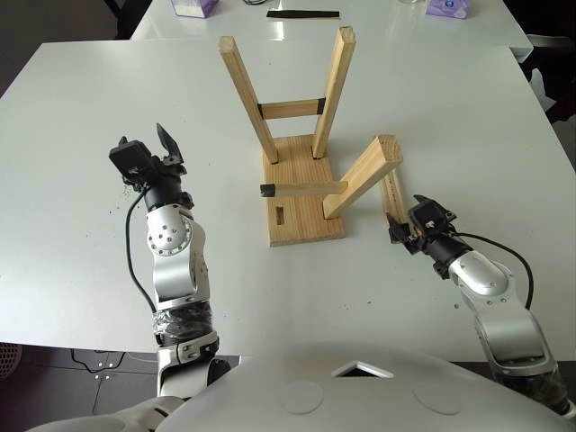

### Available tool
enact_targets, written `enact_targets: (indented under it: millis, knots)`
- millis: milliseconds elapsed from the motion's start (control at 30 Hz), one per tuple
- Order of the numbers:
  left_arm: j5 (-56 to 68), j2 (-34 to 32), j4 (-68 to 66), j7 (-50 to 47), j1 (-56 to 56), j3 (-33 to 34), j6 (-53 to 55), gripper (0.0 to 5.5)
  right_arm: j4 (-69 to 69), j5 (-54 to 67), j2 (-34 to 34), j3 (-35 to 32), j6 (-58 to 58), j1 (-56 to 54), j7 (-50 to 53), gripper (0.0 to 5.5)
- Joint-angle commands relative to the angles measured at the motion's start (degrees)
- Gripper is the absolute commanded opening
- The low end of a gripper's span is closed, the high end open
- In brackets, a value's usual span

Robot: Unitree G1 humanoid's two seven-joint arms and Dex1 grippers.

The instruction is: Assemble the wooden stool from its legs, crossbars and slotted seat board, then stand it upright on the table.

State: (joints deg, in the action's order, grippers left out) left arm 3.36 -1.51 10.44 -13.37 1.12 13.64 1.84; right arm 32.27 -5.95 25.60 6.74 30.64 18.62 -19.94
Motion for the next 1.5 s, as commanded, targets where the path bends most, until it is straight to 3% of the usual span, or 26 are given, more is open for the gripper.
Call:
enact_targets:
  millis: [33, 200, 600, 1033, 1133, 1367, 1500]
  knots:
    - [-0.5, 0.2, 0.2, -0.2, 0.0, 0.1, 0.6, 3.2, 0.1, 2.0, -1.4, -4.4, -0.8, -1.4, 1.2, 3.4]
    - [-1.0, 0.9, 0.2, -0.8, -1.0, -0.1, 0.0, 3.2, -5.1, 2.8, -0.8, -7.4, -2.0, -4.1, 1.2, 3.4]
    - [-1.2, 1.4, -0.5, -1.0, -1.2, 0.7, -0.9, 3.2, -6.9, 3.4, 1.0, -7.5, -4.4, -3.6, -1.2, 3.4]
    - [-1.6, 1.8, -1.6, -1.2, -1.3, 0.6, -1.7, 3.2, -10.9, 2.2, 2.2, -4.6, -5.5, -3.2, -3.1, 3.4]
    - [-1.6, 1.7, -1.5, -1.0, -1.6, 0.6, -1.8, 3.2, -11.4, 3.7, 1.5, -6.1, -3.4, -2.8, -2.9, 3.4]
    - [-1.7, 2.1, -1.4, -1.2, -2.6, 0.7, -2.1, 3.2, -13.0, 15.9, -2.9, -13.2, 13.4, -2.7, -4.0, 3.4]
    - [-1.9, 2.0, -1.4, -1.1, -2.8, 0.3, -2.1, 3.2, -13.6, 15.4, -1.3, -11.7, 13.0, -2.0, -3.8, 3.4]
